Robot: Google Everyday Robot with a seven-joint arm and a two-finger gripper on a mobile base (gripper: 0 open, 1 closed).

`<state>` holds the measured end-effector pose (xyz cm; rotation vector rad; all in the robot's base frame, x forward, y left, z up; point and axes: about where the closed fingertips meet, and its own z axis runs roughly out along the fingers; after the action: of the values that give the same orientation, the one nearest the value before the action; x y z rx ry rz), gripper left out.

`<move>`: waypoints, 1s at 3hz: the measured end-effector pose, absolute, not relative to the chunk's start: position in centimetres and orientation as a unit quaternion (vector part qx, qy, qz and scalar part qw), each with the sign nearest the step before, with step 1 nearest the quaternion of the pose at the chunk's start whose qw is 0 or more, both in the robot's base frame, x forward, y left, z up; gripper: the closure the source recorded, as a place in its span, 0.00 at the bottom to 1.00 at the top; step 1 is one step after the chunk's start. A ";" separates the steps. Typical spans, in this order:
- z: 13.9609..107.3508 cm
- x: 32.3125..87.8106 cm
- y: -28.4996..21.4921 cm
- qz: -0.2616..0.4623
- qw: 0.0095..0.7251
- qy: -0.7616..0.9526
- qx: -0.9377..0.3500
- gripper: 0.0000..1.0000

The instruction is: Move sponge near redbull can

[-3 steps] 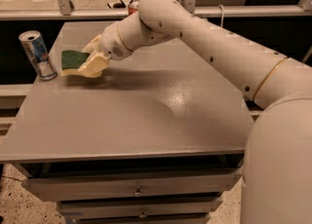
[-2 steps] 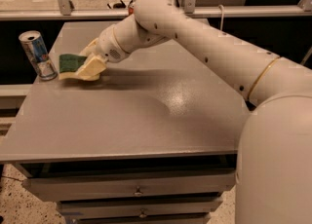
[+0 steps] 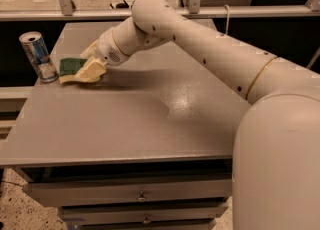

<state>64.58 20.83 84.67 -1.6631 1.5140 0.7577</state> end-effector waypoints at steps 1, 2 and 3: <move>84.4 65.1 20.8 0.292 0.373 0.595 -0.649 0.00; 84.6 65.2 20.0 0.293 0.376 0.597 -0.645 0.00; 86.4 66.4 14.5 0.301 0.399 0.610 -0.615 0.00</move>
Offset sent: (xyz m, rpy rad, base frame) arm 0.0164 -0.0360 0.0122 0.0068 -0.0253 -0.0526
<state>66.36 14.46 86.38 -1.5561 1.5442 0.7617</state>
